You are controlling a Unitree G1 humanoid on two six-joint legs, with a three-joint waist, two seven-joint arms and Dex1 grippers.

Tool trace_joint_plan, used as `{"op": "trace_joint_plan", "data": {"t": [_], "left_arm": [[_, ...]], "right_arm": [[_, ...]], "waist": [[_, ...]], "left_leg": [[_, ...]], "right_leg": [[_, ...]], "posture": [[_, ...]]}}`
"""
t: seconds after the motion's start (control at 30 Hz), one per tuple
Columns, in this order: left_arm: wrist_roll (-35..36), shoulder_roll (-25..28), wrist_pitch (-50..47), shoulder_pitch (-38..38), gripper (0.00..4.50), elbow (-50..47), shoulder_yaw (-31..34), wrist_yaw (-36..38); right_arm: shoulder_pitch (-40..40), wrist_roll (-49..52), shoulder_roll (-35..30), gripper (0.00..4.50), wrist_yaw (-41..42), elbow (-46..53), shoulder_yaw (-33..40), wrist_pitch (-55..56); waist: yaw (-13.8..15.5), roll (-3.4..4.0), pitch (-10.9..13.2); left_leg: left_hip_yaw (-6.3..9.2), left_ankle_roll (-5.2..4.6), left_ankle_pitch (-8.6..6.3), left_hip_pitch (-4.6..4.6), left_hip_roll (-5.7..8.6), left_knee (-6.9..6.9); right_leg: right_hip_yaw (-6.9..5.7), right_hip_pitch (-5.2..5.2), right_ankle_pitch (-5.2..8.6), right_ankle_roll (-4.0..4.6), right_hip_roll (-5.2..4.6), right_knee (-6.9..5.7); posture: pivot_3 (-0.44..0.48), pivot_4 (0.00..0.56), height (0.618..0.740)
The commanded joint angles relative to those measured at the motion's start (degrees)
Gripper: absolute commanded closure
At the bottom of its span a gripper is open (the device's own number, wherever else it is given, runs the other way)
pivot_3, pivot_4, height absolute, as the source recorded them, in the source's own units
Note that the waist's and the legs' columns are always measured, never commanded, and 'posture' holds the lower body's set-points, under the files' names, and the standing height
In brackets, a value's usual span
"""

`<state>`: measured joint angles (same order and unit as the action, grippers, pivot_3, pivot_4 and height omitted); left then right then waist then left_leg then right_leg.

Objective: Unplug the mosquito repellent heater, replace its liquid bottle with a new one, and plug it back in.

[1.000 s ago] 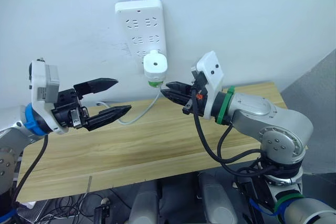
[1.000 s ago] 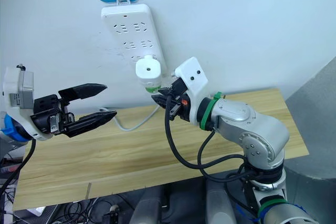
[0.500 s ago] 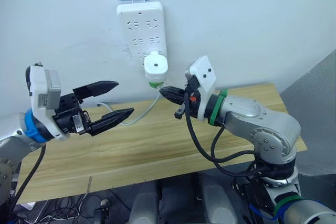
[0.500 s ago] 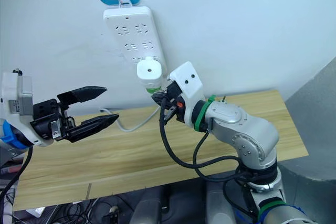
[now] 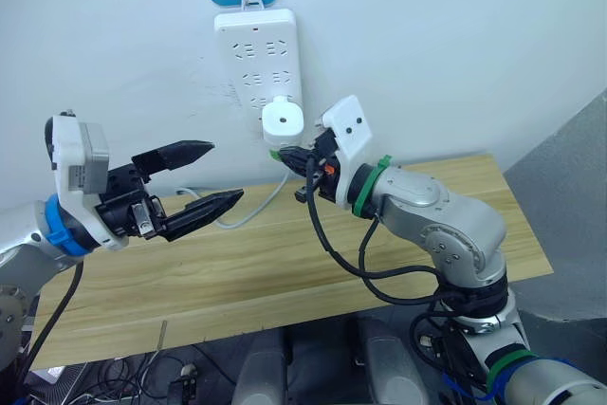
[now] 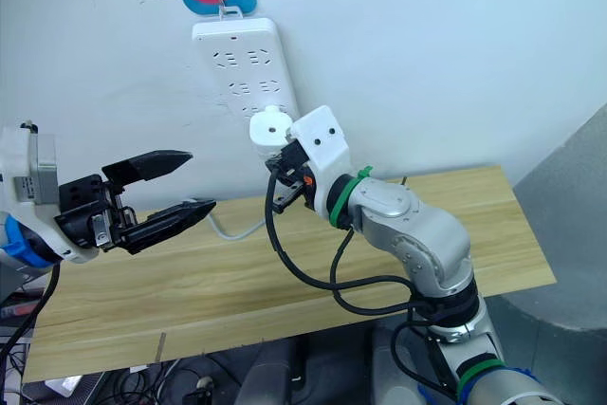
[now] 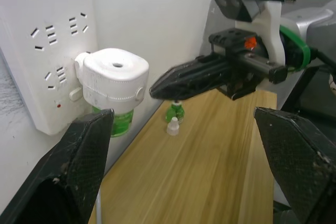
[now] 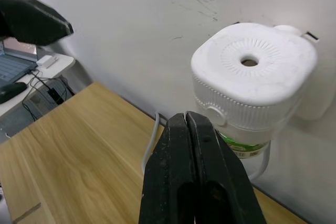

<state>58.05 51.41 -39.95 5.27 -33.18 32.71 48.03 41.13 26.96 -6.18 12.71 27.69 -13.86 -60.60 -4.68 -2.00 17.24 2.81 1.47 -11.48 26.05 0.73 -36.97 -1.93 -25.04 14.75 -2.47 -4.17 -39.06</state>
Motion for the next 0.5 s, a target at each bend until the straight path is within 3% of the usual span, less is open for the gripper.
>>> {"op": "trace_joint_plan", "data": {"t": [0.03,0.5], "left_arm": [[1.03,1.04,0.08,0.31,0.0,-1.02,-0.07,-0.12],[1.47,1.99,-0.38,1.21,0.0,0.12,-0.7,0.26]], "right_arm": [[-0.28,-1.74,0.31,4.47,-0.88,2.51,-1.25,1.5],[-1.15,-7.41,0.93,4.47,-2.24,3.11,-3.63,3.6]], "waist": [[0.0,0.0,0.0],[-0.02,0.0,0.0]], "left_leg": [[0.0,0.0,0.0,0.0,0.0,0.0],[0.0,-0.01,-0.01,-0.02,0.0,0.0]], "right_leg": [[0.0,-0.01,0.0,0.0,0.0,0.0],[0.02,0.0,0.0,0.0,0.01,0.0]], "posture": [[-0.096,0.258,0.734],[-0.1,0.269,0.734]]}}
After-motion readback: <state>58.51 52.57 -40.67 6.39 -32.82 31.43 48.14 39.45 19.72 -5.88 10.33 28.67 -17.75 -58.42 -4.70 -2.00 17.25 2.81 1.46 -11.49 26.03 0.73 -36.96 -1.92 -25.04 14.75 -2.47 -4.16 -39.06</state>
